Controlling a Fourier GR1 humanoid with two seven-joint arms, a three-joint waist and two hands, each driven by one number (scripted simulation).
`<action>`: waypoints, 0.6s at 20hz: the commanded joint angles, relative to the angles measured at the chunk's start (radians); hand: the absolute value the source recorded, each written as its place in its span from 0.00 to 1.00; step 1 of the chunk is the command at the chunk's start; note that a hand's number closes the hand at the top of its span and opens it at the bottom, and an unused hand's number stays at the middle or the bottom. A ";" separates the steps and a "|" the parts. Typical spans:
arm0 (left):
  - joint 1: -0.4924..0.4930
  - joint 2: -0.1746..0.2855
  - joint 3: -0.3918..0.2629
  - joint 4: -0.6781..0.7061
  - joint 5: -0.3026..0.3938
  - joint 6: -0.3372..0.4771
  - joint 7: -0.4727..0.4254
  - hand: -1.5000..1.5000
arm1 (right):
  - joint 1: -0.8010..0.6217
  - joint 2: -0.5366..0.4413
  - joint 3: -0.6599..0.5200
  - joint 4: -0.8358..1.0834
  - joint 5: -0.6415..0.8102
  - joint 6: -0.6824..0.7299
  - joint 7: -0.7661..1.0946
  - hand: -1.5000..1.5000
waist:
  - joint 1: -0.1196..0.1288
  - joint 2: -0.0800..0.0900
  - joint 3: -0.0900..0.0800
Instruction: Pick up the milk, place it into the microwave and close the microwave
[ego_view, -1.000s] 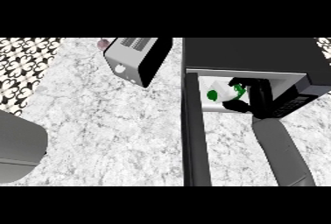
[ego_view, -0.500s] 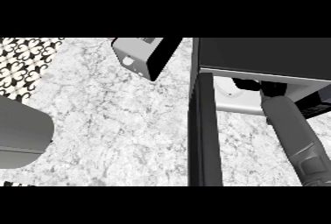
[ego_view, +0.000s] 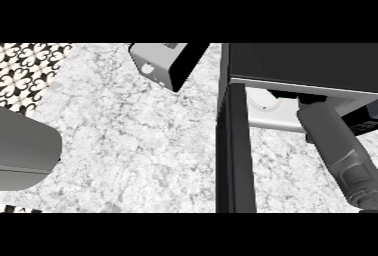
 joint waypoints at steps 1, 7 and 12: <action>-0.018 0.013 -0.017 0.021 -0.009 -0.013 0.010 0.00 | -0.048 0.014 -0.017 0.036 -0.018 0.050 -0.056 0.00 | 0.000 0.005 0.005; -0.048 0.012 -0.086 0.003 -0.048 -0.046 0.015 0.00 | -0.105 0.031 -0.038 0.087 -0.041 0.158 -0.095 0.00 | -0.008 0.001 0.004; -0.039 -0.008 -0.139 0.017 -0.079 -0.071 0.021 0.00 | -0.104 0.068 -0.112 0.082 -0.130 0.272 -0.193 0.00 | -0.031 -0.008 0.004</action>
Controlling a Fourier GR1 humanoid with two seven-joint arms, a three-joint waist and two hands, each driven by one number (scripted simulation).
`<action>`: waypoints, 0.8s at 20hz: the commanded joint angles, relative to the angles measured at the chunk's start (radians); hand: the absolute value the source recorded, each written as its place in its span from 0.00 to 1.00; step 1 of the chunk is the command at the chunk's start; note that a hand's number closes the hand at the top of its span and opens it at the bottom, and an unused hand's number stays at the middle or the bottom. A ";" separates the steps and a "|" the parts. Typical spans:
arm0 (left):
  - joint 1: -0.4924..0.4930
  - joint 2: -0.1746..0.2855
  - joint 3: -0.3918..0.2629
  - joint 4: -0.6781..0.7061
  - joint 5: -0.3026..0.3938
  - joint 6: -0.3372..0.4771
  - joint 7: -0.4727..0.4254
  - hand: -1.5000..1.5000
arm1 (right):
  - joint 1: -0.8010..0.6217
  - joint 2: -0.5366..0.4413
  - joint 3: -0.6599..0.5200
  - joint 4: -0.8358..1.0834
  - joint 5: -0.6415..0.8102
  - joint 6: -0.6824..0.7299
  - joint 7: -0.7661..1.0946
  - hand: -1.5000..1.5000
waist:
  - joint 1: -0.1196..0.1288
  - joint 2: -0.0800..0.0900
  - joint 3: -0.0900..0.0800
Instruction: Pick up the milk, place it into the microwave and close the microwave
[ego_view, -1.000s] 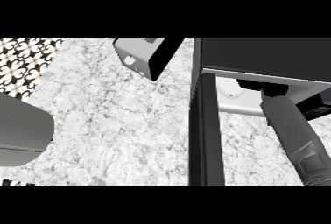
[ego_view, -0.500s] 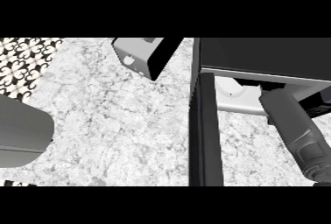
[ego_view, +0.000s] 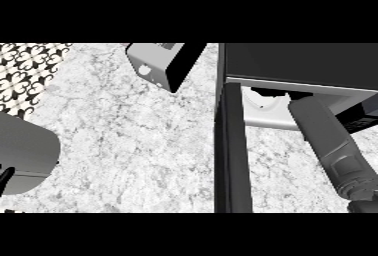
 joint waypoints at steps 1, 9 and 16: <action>-0.048 0.024 -0.016 0.069 -0.025 -0.040 -0.024 0.00 | -0.024 0.019 -0.043 0.015 -0.049 0.090 -0.055 0.00 | -0.021 -0.003 -0.002; -0.031 -0.046 -0.131 0.004 -0.064 -0.038 0.008 0.00 | 0.024 0.031 -0.141 0.039 -0.165 0.308 -0.171 0.00 | -0.055 -0.025 -0.003; -0.018 -0.072 -0.219 -0.016 -0.103 -0.044 0.022 1.00 | 0.131 0.055 -0.189 0.061 -0.230 0.457 -0.252 0.00 | -0.072 -0.033 -0.004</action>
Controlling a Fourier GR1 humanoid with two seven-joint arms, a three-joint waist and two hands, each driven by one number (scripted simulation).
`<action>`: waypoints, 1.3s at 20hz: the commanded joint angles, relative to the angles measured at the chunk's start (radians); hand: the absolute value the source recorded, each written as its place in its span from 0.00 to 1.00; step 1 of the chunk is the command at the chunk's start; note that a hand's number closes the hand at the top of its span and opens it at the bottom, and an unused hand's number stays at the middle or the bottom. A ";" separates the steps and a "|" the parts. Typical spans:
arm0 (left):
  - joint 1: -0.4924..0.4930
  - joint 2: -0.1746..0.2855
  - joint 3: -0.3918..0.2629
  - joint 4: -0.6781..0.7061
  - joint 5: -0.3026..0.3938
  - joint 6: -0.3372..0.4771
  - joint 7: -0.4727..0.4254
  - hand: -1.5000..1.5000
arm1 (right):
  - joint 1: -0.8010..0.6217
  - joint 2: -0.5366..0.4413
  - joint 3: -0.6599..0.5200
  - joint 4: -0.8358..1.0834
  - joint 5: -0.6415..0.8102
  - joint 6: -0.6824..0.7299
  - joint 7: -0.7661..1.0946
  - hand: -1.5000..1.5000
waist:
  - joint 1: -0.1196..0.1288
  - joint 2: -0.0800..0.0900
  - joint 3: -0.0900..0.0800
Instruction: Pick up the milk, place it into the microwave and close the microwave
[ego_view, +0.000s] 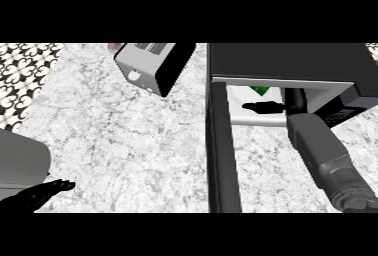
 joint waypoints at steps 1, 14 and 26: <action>0.011 -0.016 -0.070 -0.002 -0.024 -0.017 0.016 1.00 | 0.047 0.019 -0.026 0.007 -0.045 0.142 -0.028 0.00 | -0.025 -0.010 0.000; -0.111 -0.017 -0.292 0.022 -0.115 0.164 0.165 1.00 | 0.325 0.064 0.034 -0.157 -0.071 0.319 -0.128 0.00 | -0.075 -0.026 -0.003; -0.263 -0.017 -0.481 0.165 -0.298 0.242 0.103 1.00 | 0.737 0.040 0.081 -0.547 -0.152 0.471 -0.106 0.00 | -0.095 -0.030 -0.005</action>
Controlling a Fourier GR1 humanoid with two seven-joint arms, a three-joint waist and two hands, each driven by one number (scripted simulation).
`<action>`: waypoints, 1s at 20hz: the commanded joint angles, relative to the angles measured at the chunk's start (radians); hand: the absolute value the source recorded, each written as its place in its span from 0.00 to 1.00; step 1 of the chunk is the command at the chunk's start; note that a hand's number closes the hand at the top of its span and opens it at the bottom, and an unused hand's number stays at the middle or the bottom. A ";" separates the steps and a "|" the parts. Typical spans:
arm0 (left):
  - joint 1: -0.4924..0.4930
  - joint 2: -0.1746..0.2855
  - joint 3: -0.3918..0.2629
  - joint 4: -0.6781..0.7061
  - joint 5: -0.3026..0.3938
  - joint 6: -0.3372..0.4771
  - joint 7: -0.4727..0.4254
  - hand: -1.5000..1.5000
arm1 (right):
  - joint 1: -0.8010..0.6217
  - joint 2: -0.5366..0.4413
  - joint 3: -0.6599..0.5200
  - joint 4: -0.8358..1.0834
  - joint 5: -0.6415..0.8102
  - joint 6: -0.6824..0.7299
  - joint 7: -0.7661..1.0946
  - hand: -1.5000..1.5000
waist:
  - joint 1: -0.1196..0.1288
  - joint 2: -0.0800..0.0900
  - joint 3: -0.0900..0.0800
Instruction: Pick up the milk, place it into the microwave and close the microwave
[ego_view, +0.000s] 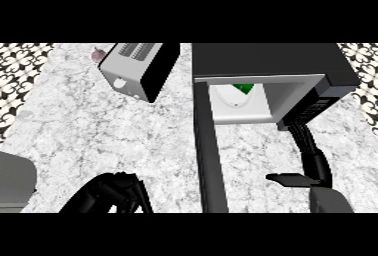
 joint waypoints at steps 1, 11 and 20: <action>-0.098 0.000 -0.130 0.046 -0.070 0.092 0.034 1.00 | 0.164 -0.021 0.024 -0.160 -0.026 0.085 0.009 0.00 | -0.009 0.002 0.000; -0.322 0.000 -0.372 0.548 -0.199 0.308 -0.137 1.00 | 0.423 -0.074 0.054 -0.533 -0.117 0.172 0.067 0.00 | -0.013 0.012 0.000; -0.472 0.000 -0.555 0.890 -0.105 0.639 -0.369 1.00 | 0.583 -0.118 0.107 -0.807 -0.215 0.266 0.094 0.00 | -0.028 0.017 -0.001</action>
